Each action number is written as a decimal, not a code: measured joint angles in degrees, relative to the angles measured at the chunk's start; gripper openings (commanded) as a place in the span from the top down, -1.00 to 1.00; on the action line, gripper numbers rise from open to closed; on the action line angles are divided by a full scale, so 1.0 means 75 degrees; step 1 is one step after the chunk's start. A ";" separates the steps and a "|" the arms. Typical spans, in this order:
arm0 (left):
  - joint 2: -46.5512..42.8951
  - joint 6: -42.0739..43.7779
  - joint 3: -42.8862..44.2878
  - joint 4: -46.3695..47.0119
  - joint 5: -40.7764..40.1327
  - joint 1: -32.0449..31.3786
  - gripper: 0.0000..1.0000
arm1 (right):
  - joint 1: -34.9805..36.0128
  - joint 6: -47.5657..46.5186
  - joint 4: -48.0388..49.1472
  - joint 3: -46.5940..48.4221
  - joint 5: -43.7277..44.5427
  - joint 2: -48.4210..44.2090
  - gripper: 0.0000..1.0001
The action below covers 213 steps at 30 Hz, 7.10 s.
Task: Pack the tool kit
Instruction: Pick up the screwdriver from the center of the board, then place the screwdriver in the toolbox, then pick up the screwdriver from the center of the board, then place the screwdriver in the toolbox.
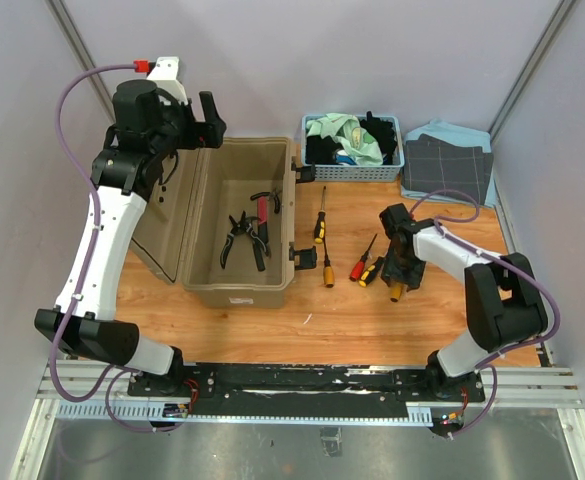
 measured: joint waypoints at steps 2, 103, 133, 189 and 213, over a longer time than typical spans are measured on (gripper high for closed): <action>0.0000 -0.0006 0.0000 0.0000 0.0023 0.0000 -0.93 | -0.0017 -0.0067 0.0090 -0.0099 -0.0093 0.0058 0.54; -0.0597 -0.0189 -0.0408 0.0058 -0.0198 0.0000 -0.99 | 0.4130 -0.2122 -0.0350 0.9398 0.0941 0.3013 -0.66; -0.0519 -0.0023 -0.1250 -0.1521 0.1719 -0.0924 -0.99 | 0.1623 -0.0105 -0.0970 0.1046 0.1020 -0.0323 -0.36; -0.0807 0.0382 -0.0399 -0.1303 0.0525 -0.0915 -0.99 | 0.2739 -0.0965 -0.0825 0.9262 -0.1341 0.2669 0.99; -0.0915 0.0058 -0.0370 -0.1189 0.0533 -0.0697 -0.99 | 0.4214 -0.0519 -0.0058 0.9996 -0.1582 0.5995 0.99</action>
